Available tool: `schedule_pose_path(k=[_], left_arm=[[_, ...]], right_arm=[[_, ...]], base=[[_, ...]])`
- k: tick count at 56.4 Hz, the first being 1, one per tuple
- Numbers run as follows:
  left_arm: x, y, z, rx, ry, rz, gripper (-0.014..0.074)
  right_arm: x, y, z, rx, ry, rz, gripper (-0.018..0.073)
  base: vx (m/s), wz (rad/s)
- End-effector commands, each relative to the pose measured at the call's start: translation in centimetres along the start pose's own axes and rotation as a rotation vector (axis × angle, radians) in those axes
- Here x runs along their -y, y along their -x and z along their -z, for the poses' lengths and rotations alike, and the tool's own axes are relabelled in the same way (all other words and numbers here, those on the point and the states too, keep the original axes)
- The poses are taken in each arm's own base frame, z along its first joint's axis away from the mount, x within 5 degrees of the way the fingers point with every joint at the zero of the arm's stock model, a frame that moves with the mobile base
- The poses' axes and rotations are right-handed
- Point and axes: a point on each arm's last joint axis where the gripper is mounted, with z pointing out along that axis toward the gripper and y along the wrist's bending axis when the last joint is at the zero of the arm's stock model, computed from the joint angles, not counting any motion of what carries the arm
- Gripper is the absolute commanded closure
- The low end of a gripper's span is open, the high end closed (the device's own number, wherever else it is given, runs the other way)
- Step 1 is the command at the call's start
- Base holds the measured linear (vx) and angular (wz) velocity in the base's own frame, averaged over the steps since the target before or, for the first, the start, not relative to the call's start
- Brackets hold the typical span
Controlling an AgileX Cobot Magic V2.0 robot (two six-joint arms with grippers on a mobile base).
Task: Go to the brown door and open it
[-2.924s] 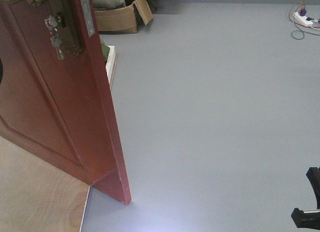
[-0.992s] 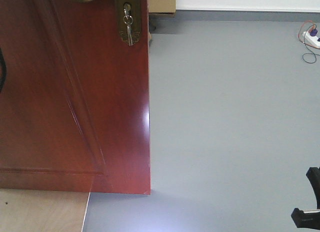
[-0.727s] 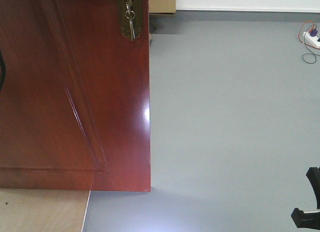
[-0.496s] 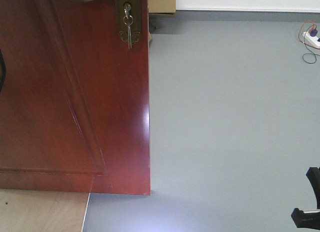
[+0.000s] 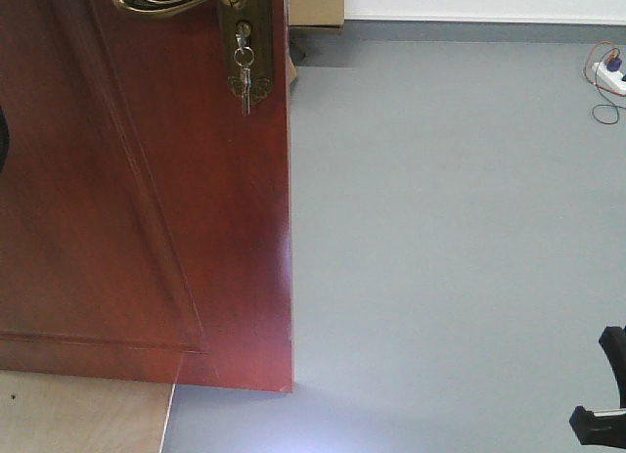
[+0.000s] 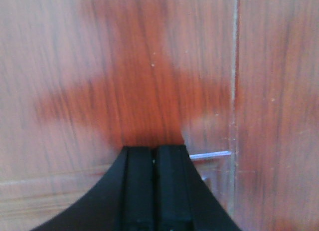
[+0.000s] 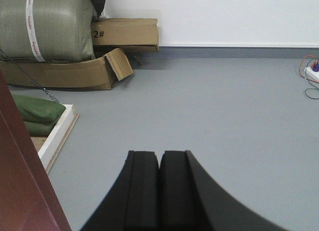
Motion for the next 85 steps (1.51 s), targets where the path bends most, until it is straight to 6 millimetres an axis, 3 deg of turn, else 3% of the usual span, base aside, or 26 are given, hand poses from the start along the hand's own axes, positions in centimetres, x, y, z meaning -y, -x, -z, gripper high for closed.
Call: schedule_pose_path(k=[1,10,20,36,58,73,85], left_arm=[[0.1,2.0,1.5,0.052,-0.005,0.005,0.0603],[0.3,1.2,2.4,-0.020,-0.018,0.003,0.0603],[0.1,-1.0,4.5,0.058,0.010,0.008,0.0603],[-0.2,-6.4,10.7,0.221,0.068,-0.013,0.0603],[0.2,-15.3,19.6,0.189,0.076,-0.086,0.0603],[0.3,-21.2,23.9,0.191,0.109,-0.171,0.0603],[0.2,-25.0,25.5,0.130,0.156,-0.171,0.0603]], right_arm=[[0.1,0.6,0.0,0.076,-0.006,0.009,0.0559],[0.1,0.6,0.0,0.076,-0.006,0.009,0.0559],[0.1,0.6,0.0,0.076,-0.006,0.009,0.0559],[0.1,0.6,0.0,0.076,-0.006,0.009,0.0559],[0.1,0.6,0.0,0.076,-0.006,0.009,0.0559],[0.1,0.6,0.0,0.076,-0.006,0.009,0.0559],[0.1,0.6,0.0,0.076,-0.006,0.009,0.0559]], base=[[0.00,0.00],[0.00,0.00],[0.00,0.00],[0.00,0.00],[0.00,0.00],[0.00,0.00],[0.00,0.00]])
